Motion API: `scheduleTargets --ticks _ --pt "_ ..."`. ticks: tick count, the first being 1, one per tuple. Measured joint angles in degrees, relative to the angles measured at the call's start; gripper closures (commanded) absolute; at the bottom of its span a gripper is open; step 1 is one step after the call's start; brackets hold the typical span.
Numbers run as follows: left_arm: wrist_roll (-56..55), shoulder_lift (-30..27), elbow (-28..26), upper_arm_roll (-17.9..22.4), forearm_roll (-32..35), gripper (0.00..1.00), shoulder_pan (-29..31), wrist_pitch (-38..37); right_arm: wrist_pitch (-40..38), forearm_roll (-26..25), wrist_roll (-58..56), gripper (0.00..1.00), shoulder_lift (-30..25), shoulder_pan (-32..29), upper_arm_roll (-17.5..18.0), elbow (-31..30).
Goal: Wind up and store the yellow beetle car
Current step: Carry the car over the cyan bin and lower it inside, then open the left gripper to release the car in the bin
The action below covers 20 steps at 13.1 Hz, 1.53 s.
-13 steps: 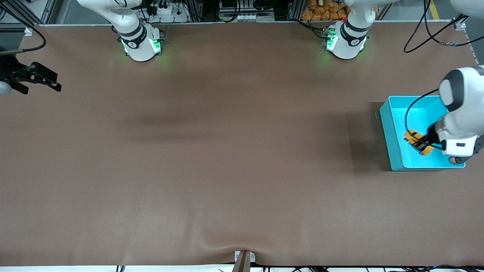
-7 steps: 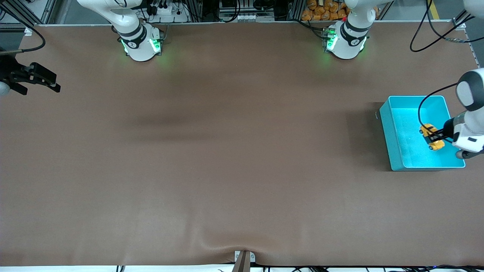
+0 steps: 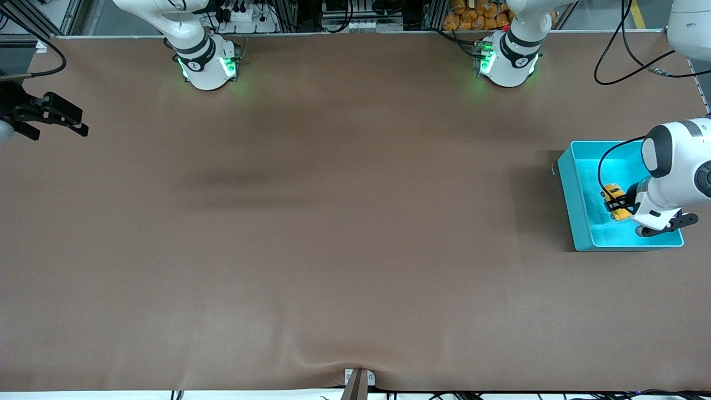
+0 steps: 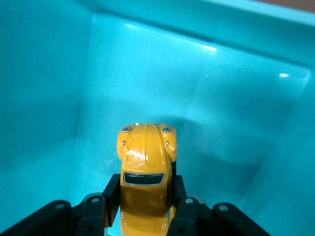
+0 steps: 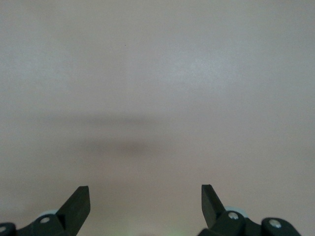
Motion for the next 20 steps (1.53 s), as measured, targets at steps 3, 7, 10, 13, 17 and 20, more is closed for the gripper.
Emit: scheduleTargets --ticks 3,7,10,13,17,20 --pt "0.4 1.0 -0.1 0.0 0.1 0.98 0.8 1.1 0.0 0.0 0.0 0.0 0.0 0.0 0.0 0.0" --pt "0.5 2.4 -0.3 -0.3 0.1 0.91 0.8 1.5 0.0 0.0 0.0 0.0 0.0 0.0 0.0 -0.1" --pt "0.5 3.5 -0.3 -0.3 0.1 0.48 0.8 2.4 0.0 0.0 0.0 0.0 0.0 0.0 0.0 -0.2" --pt "0.5 3.9 -0.3 -0.3 0.1 0.11 0.8 2.7 0.0 0.0 0.0 0.0 0.0 0.0 0.0 -0.3" --pt "0.5 3.9 -0.1 -0.3 0.1 0.0 0.8 3.1 0.1 0.0 0.0 0.0 0.0 0.0 0.0 -0.4" --pt "0.5 2.9 1.0 -0.3 0.1 0.0 0.8 3.5 0.1 0.0 0.0 0.0 0.0 0.0 0.0 -0.4"
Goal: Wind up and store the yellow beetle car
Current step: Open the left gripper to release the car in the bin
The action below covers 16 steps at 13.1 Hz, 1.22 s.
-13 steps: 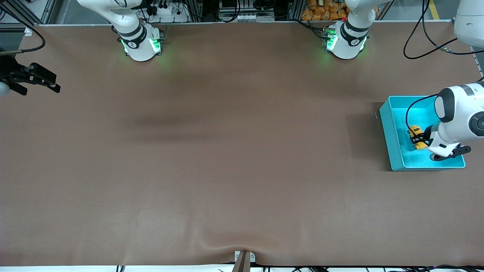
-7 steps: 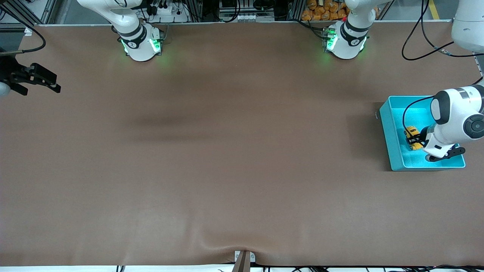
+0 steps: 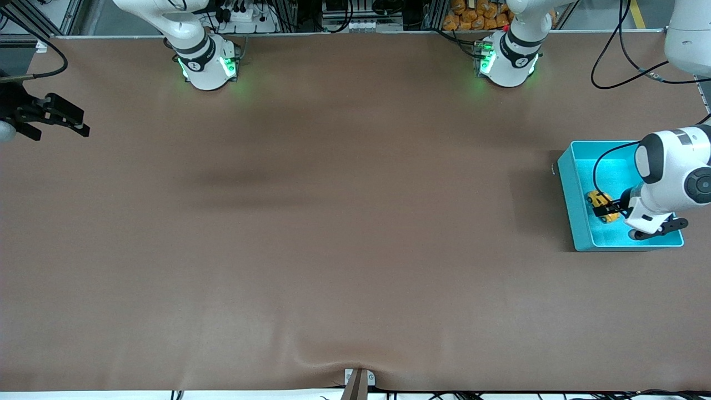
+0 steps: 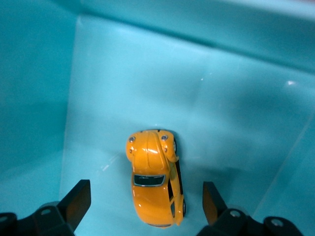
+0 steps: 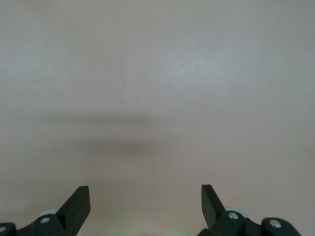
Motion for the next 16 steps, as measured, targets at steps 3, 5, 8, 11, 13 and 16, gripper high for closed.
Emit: scheduleTargets --ticks 3,5,8,11,13,16 --pt "0.0 -4.0 0.8 -0.5 0.0 0.0 -0.1 0.0 0.0 0.0 0.0 0.0 0.0 0.0 0.0 0.0" --pt "0.0 -7.7 1.0 -2.0 0.0 0.0 -0.1 -1.8 0.0 0.0 0.0 0.0 0.0 0.0 0.0 0.0" --pt "0.0 -14.0 3.0 -5.1 -1.0 0.0 -0.2 -9.8 0.2 0.0 0.0 0.0 0.0 0.0 0.0 0.0" --pt "0.0 -17.8 9.6 -10.5 -3.3 0.0 -0.4 -21.6 0.2 0.0 0.0 0.0 0.0 0.0 0.0 0.0" --pt "0.3 -18.6 15.6 -13.8 -6.4 0.0 -0.6 -28.8 0.2 0.0 0.0 0.0 0.0 0.0 0.0 0.0" --pt "1.0 -19.7 22.8 -15.8 -12.1 0.0 -1.6 -34.6 0.5 0.0 0.0 0.0 0.0 0.0 0.0 0.0"
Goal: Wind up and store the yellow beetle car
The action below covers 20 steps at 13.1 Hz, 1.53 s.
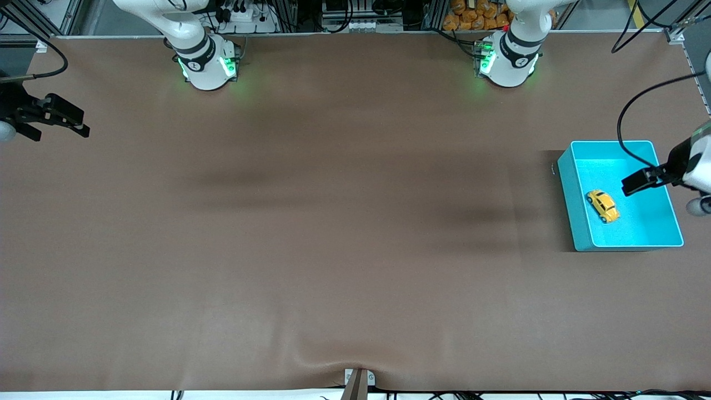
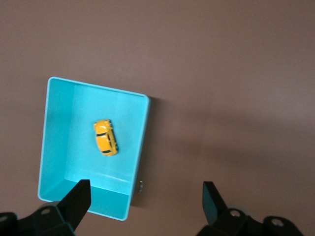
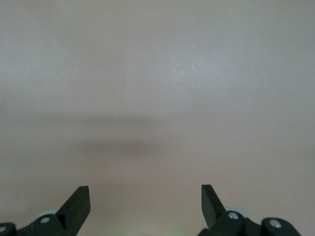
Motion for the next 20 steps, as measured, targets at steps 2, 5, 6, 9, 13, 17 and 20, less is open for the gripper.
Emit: scheduleTargets --ticks 2,5,6,9,13,17,20 --pt "0.2 -1.6 2.4 -0.1 -1.4 0.0 -2.2 -2.5 0.3 0.0 0.0 0.0 0.0 0.0 0.0 0.0" --pt "0.2 -4.7 2.8 -0.2 -1.5 0.0 -6.1 -4.7 0.4 0.0 0.0 0.0 0.0 0.0 0.0 0.0" --pt "0.2 -5.5 2.8 -0.2 -1.5 0.0 -7.4 -5.5 0.4 0.0 0.0 0.0 0.0 0.0 0.0 0.0" --pt "0.2 -6.5 2.8 -0.2 -2.8 0.0 -9.9 -7.6 0.5 0.0 0.0 0.0 0.0 0.0 0.0 0.0" --pt "0.2 -7.0 2.9 0.0 -3.9 0.0 -10.1 -12.3 0.1 0.0 0.0 0.0 -0.1 0.0 0.0 0.5" --pt "0.2 -7.9 3.3 0.2 -6.4 0.0 -10.1 -15.6 -2.2 0.0 0.0 0.0 -0.4 0.0 0.0 2.0" --pt "0.3 -7.9 3.3 0.3 -6.4 0.0 -10.1 -15.8 -3.6 0.0 0.0 0.0 -0.5 0.0 0.0 2.4"
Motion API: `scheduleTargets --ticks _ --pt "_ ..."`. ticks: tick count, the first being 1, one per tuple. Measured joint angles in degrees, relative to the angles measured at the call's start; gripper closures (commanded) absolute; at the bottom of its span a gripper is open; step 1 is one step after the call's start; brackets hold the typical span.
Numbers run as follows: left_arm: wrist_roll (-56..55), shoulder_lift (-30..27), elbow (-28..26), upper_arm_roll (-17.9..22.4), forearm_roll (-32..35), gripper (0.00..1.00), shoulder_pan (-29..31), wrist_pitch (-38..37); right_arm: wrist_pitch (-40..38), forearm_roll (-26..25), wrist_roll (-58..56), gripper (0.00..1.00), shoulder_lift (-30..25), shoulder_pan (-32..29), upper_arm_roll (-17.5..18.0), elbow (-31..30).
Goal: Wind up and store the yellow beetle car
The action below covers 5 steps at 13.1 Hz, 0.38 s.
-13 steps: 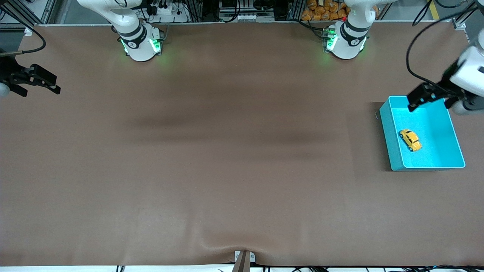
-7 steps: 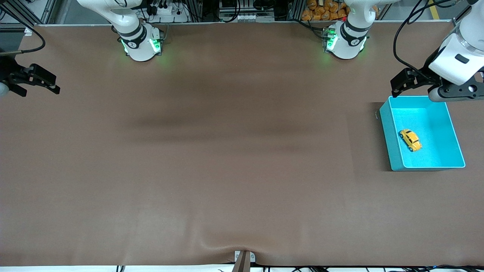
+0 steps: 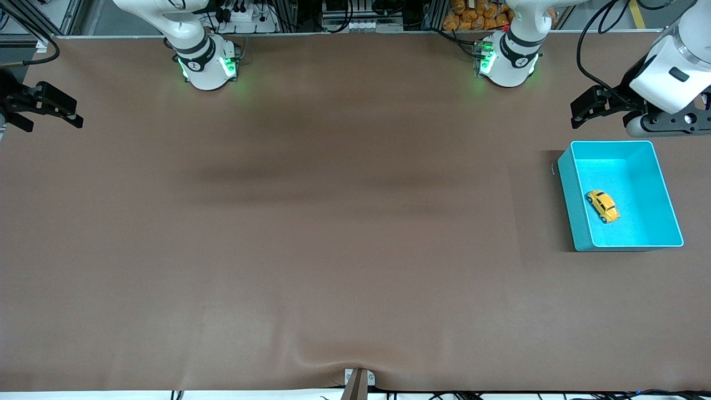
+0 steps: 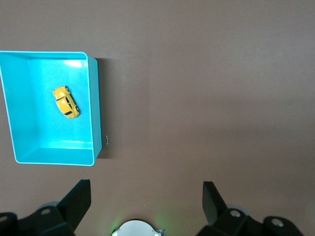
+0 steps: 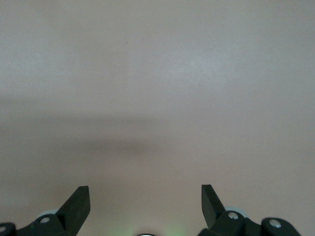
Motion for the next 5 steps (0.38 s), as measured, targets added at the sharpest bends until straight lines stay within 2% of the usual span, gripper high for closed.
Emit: scheduleTargets --ticks 5 --pt "4.2 0.0 0.0 0.4 0.0 0.0 0.0 0.0 -0.2 0.0 -0.1 0.0 0.0 0.7 0.0 0.0"
